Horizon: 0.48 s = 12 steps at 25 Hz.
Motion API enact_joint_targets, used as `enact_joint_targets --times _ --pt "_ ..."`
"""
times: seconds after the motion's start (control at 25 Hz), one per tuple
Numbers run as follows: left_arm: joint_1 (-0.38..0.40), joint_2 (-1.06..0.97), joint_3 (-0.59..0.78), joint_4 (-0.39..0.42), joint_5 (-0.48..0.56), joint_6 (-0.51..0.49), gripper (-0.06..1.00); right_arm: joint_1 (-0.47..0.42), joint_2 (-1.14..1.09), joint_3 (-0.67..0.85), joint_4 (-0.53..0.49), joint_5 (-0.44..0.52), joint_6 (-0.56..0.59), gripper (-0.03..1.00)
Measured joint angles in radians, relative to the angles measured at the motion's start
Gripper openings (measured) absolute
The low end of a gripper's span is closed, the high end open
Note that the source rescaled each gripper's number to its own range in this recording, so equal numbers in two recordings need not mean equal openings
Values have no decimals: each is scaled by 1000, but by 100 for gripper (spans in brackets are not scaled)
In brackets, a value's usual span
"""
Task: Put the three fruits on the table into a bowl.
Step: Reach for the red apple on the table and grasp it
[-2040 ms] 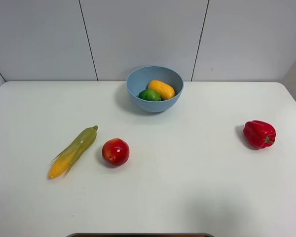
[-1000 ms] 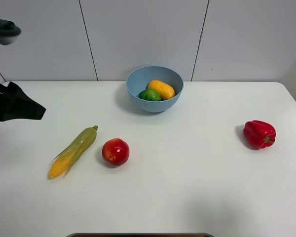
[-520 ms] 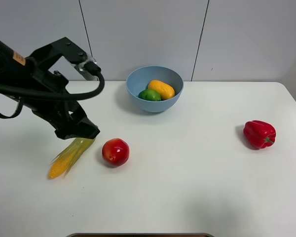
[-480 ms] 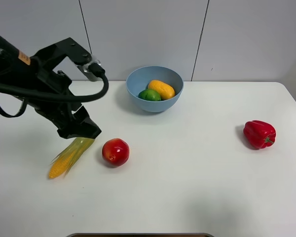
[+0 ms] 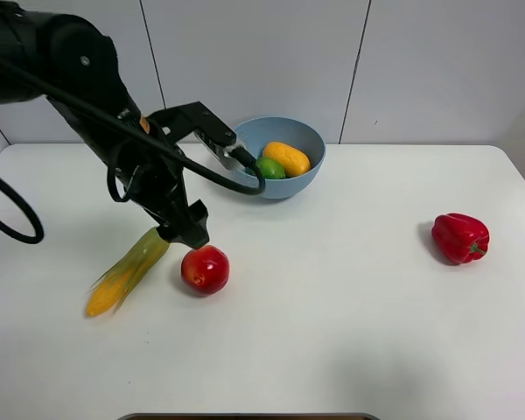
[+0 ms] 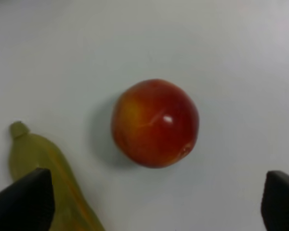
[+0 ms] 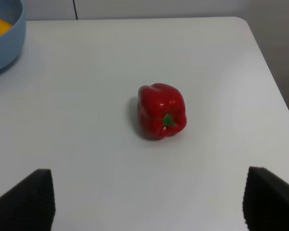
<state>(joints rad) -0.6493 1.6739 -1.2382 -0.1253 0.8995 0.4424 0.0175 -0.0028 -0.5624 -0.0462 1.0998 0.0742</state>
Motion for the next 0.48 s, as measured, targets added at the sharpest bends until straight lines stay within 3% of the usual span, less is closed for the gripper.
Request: enact_joint_targets --times 0.28,0.48 --pt "-55 92 0 98 -28 -78 57 0 0 0 0 0 0 58" --pt "-55 135 0 110 -85 -91 57 0 0 0 0 0 0 58"
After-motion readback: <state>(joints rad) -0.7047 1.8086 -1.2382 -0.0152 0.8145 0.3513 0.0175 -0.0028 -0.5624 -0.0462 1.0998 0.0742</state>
